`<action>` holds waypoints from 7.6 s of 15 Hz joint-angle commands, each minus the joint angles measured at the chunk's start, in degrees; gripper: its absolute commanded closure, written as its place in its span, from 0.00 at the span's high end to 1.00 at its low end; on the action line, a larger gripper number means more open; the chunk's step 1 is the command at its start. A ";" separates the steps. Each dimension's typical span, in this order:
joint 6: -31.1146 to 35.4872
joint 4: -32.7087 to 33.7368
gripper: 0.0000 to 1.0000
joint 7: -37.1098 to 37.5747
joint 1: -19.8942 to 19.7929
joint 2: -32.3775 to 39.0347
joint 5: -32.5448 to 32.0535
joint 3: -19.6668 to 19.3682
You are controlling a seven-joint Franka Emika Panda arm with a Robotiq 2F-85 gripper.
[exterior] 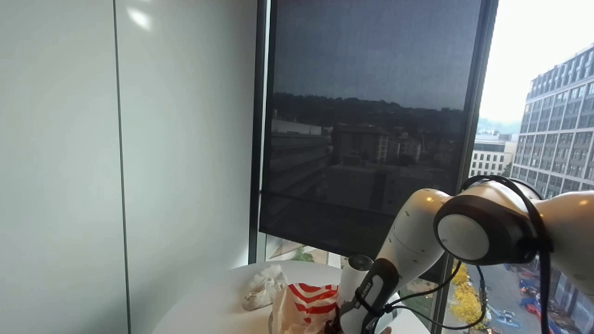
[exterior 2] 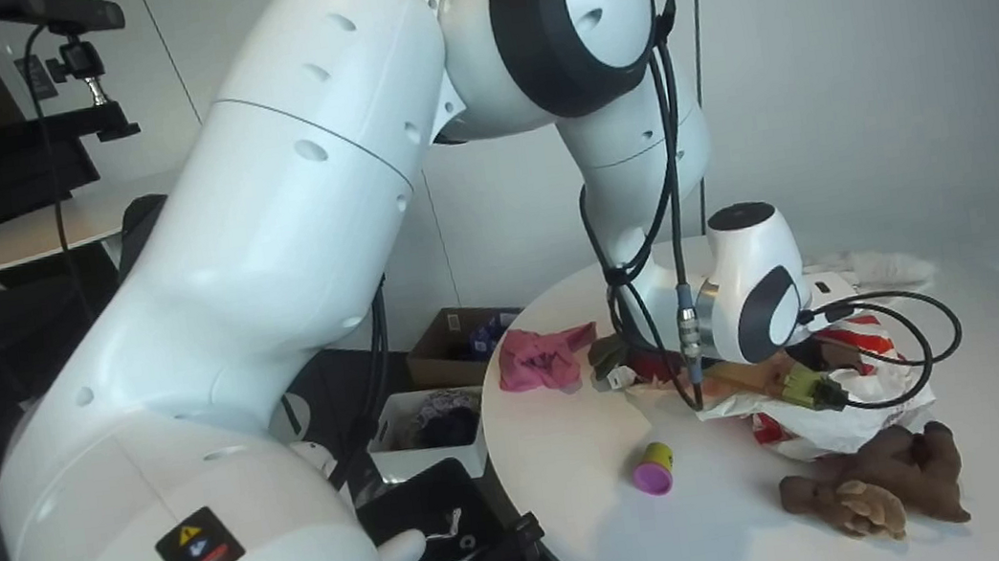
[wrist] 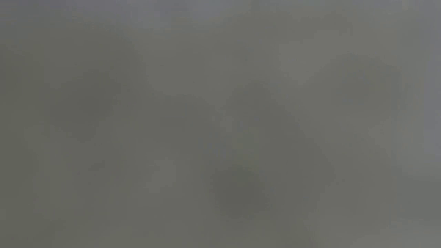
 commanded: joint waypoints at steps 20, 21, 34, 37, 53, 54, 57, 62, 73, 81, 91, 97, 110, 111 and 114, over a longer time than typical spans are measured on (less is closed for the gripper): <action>-45.12 -16.97 0.57 -17.17 -23.16 -33.53 17.81 31.43; -45.18 -17.61 0.57 -15.87 -22.33 -33.63 16.70 29.75; -36.75 -9.78 0.57 2.92 -17.77 -16.35 1.89 15.91; -36.12 -6.82 0.57 3.21 -17.11 -13.30 1.91 15.75; -36.61 -5.59 1.00 -5.91 -14.73 -21.12 4.53 23.74; -34.42 -5.34 1.00 -7.62 -14.96 -20.73 5.12 24.71; -27.82 -4.29 1.00 -10.06 -14.28 -18.37 3.77 25.14; -19.24 -1.68 1.00 -10.85 -12.46 -12.04 -0.06 23.05; -10.57 9.20 1.00 2.11 1.51 -1.79 -16.59 3.47; -10.01 18.27 1.00 8.40 4.17 5.84 -15.82 -1.87; -0.71 24.91 1.00 20.02 5.40 14.22 -7.06 -6.59; 5.55 25.38 1.00 20.37 6.21 16.22 2.97 -7.46; 7.25 26.92 0.81 17.22 5.61 16.23 9.64 -6.79; 7.17 27.31 0.82 17.05 5.41 16.30 9.57 -6.53; 6.97 28.33 1.00 16.83 5.45 16.78 9.48 -6.33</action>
